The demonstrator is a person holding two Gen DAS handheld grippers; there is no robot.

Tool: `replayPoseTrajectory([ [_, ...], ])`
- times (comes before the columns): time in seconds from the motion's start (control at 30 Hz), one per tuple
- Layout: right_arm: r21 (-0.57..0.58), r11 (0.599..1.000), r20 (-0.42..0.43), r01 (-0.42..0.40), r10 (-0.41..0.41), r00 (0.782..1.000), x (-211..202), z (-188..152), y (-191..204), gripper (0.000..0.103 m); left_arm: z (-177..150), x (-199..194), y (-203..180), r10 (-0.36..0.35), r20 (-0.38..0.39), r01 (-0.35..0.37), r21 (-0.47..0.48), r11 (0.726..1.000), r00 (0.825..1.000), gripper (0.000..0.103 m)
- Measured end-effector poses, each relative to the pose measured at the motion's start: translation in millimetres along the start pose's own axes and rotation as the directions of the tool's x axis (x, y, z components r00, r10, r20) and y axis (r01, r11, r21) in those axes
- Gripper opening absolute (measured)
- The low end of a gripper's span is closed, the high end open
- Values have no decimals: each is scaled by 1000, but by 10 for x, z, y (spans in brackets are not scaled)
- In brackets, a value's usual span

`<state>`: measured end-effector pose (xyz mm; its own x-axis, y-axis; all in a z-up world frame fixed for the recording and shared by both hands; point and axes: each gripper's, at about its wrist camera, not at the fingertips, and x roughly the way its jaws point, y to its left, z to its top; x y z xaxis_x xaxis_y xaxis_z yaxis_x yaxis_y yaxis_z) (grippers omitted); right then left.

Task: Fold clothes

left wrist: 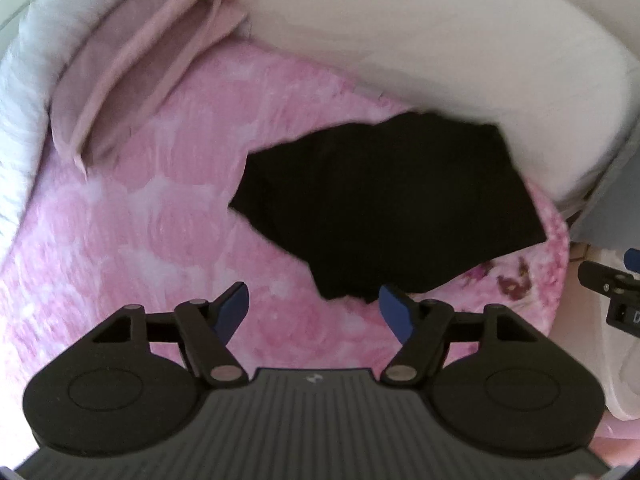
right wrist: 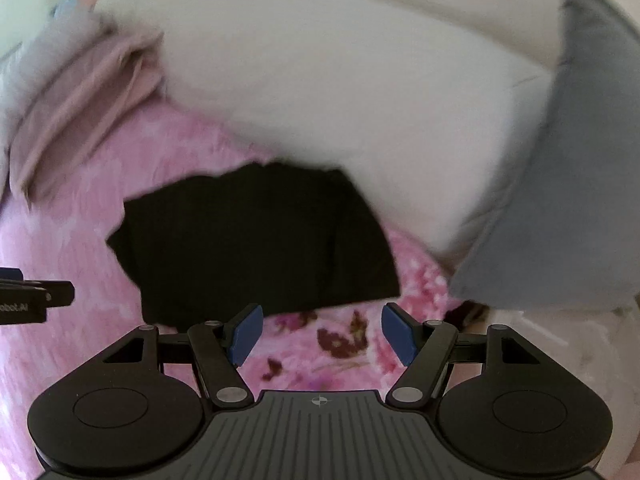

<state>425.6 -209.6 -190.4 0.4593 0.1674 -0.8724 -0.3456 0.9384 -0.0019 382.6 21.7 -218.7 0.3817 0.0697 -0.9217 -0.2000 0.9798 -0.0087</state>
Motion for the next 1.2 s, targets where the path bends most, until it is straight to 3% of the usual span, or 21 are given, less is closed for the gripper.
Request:
replayPoseTrajectory([
  [0.2,-1,1000,-95,-31,31,995,626,-24,-2,69,-53,593,199,-89,-82,79,-119,990,993,68],
  [0.33,106,993,-114,-54,66,991,1001,40,-115,69,-73,992,301,-164,-103,139,-218,966,981,68],
  [0.4,193,979,-112,-67,90,990,1185,71,-200,69,-85,1195,368,-213,-101,175,-297,939,972,68],
  [0.53,391,915,-117,-95,151,982,1543,86,-369,69,-121,1595,522,-294,-90,217,-479,851,952,68],
  [0.73,566,819,-129,-97,204,970,1885,-37,-518,69,-300,2005,655,-408,-33,272,-696,664,912,68],
  [0.77,587,804,-133,-94,210,969,1935,-61,-538,69,-322,2027,649,-412,-21,275,-713,645,911,68],
  [0.83,619,780,-134,-92,220,966,2014,-101,-582,69,-325,2019,618,-405,-8,280,-711,645,914,64],
  [0.87,621,777,-125,-99,222,967,2011,-105,-609,66,-323,2009,601,-413,4,297,-701,648,911,48],
  [0.9,623,775,-116,-105,225,967,2008,-108,-637,42,-319,1987,591,-426,21,320,-693,646,905,35],
  [0.97,586,804,-119,-103,211,970,1962,-74,-659,13,-310,1920,569,-436,46,351,-672,653,899,31],
  [1.07,510,852,-102,-118,197,975,1767,4,-691,7,-328,1715,551,-415,82,370,-630,683,906,29],
  [1.2,367,914,-55,-175,209,976,1327,99,-635,6,-475,1155,670,-382,191,418,-583,697,904,29],
])
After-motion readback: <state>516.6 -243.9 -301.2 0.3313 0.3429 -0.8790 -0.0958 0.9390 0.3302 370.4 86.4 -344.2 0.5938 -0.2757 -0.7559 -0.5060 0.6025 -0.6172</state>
